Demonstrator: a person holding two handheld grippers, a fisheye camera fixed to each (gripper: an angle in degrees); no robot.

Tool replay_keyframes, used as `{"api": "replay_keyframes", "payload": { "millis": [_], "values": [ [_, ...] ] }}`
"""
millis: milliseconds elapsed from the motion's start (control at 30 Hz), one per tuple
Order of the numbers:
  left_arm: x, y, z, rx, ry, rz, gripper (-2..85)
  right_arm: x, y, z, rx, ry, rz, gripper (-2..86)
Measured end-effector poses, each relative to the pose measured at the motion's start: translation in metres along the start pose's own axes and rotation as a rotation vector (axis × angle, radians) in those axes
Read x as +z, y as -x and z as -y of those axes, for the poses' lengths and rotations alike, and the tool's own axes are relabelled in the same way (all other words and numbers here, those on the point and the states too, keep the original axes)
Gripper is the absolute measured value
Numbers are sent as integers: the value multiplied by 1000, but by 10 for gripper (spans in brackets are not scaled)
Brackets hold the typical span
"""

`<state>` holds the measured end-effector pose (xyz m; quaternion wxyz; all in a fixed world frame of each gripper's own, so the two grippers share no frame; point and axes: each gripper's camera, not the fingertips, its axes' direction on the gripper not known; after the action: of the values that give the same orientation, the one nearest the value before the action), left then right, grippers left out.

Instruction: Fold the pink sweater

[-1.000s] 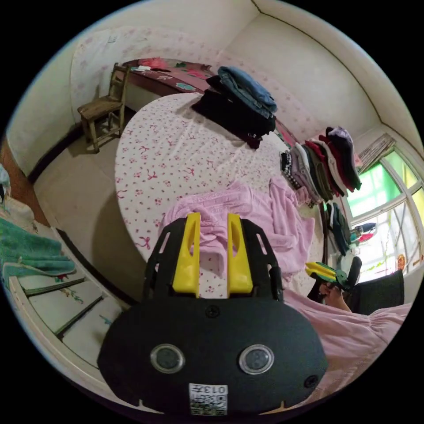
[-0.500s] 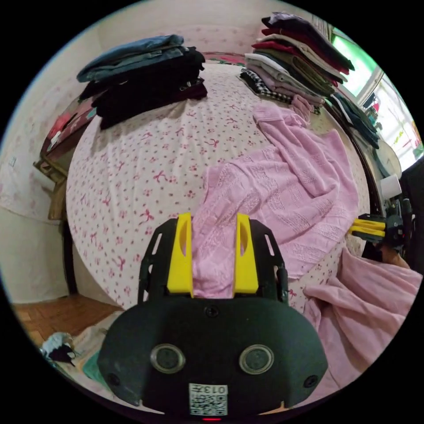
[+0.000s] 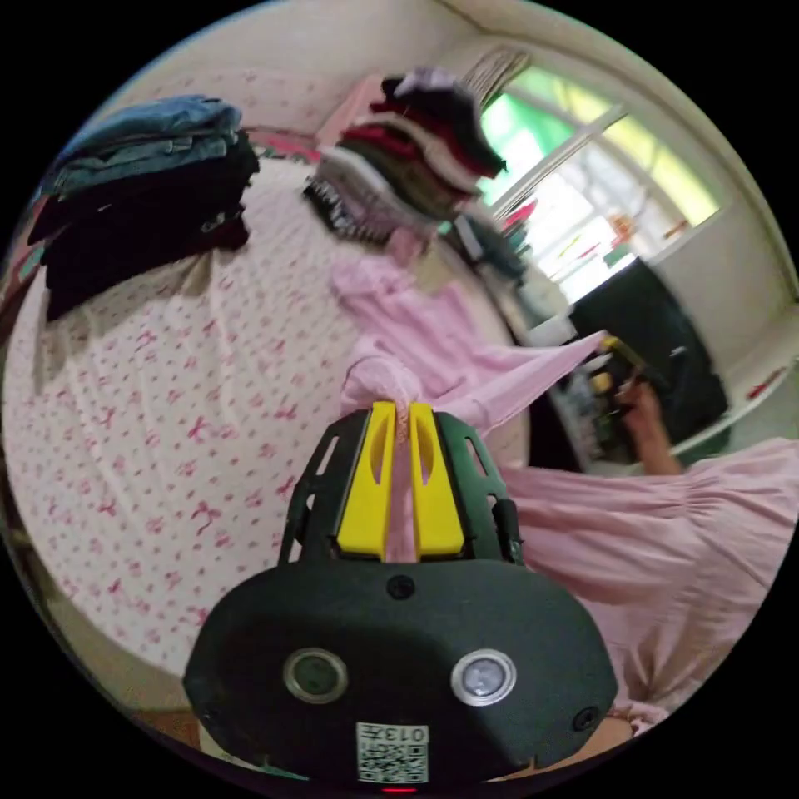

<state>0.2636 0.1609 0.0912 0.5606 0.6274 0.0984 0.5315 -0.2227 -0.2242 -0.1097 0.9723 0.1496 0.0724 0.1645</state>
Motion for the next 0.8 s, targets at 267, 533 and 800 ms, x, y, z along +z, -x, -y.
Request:
{"api": "replay_keyframes", "payload": {
  "millis": [267, 533, 800],
  "values": [
    [-189, -70, -18, 356, -534, -350, 15, -131, -40, 12, 34, -298, 0, 26],
    [-249, -60, -5, 260, -609, -293, 13, -87, -71, 76, 12, -165, 88, 23],
    [-365, -165, 49, 502, -849, -76, 13, -137, -66, 186, -150, -464, 140, 22]
  ]
}}
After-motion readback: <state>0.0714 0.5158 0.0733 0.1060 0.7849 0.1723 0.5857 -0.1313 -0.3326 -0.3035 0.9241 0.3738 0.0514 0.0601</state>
